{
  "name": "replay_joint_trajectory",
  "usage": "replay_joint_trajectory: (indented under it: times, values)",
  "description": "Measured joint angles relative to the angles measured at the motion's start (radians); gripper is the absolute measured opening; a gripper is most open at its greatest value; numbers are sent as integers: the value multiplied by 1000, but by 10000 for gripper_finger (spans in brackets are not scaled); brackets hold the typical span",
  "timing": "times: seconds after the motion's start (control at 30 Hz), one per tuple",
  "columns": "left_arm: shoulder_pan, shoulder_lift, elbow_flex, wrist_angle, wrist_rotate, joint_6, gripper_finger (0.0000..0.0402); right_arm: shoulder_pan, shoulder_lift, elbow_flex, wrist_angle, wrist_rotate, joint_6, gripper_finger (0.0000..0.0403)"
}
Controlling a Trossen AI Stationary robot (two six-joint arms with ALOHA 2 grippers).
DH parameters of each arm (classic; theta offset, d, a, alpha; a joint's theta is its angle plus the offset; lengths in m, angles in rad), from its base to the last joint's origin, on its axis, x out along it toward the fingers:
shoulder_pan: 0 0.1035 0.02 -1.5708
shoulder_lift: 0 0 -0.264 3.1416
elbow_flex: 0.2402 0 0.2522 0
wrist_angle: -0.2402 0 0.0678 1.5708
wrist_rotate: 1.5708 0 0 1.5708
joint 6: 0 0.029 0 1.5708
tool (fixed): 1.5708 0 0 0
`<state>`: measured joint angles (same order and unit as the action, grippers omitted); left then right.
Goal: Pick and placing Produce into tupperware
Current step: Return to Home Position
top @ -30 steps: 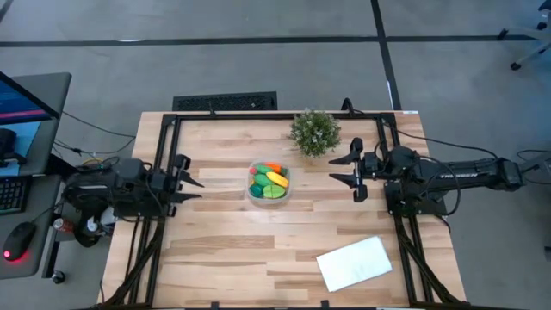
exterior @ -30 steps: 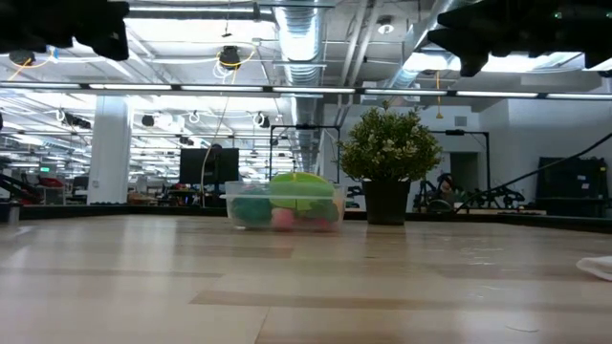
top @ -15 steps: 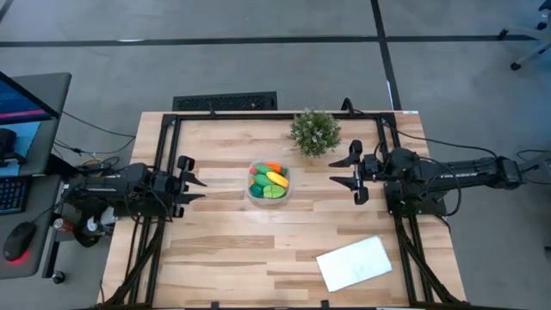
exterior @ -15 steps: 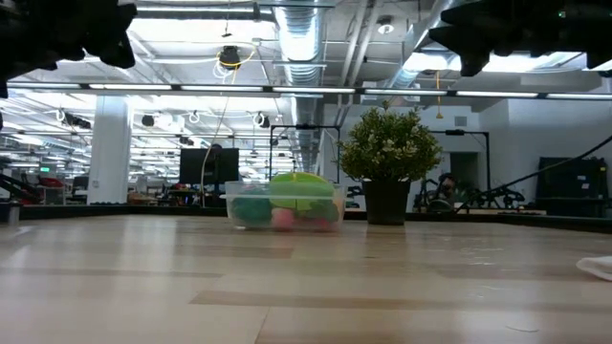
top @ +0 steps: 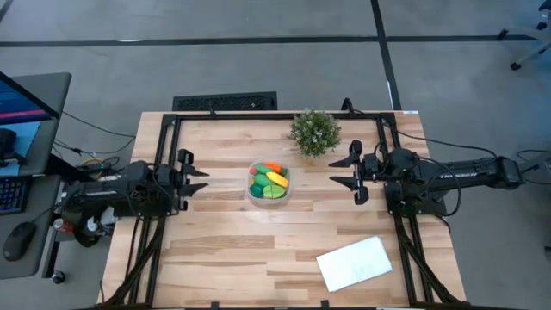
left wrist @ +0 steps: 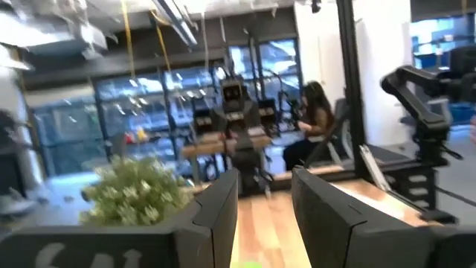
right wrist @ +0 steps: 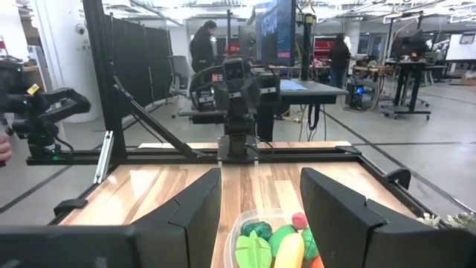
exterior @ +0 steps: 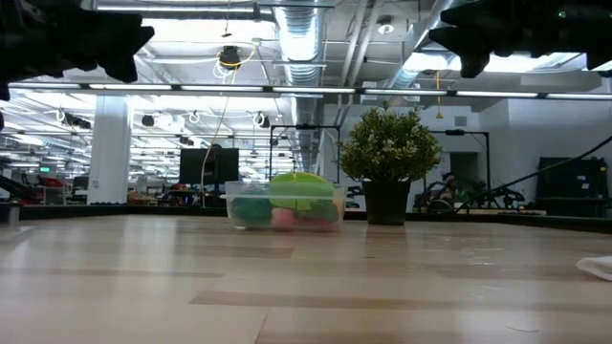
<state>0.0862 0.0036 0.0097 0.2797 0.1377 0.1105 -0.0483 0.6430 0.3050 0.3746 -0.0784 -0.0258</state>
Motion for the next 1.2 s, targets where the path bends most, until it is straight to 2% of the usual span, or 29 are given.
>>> replay_joint_trajectory:
  times: [0.2, 0.27, 0.37, 0.57, 0.8, 0.97, 1.2]
  values:
    - [133, 0, -1, -95, 178, -77, 118, 0, 0, 0, 0, 0, -1, 176]
    - [148, 0, -1, -104, 241, -76, 118, 0, 0, 0, 0, 0, -5, 176]
    - [148, 0, -2, -113, 277, -64, 118, 0, 0, 0, -1, 0, -6, 176]
    - [142, 0, -2, -169, 250, -62, 118, 0, 0, 0, -25, 0, 0, 177]
    - [80, 1, -2, -215, 67, -55, 118, 2, 0, 0, -32, 0, 26, 176]
    - [19, 26, -2, -217, 56, 24, 118, 2, 0, 0, -41, 0, 26, 176]
    - [-9, 29, -2, -223, 11, 43, 118, 2, 0, 0, -46, 0, 27, 177]
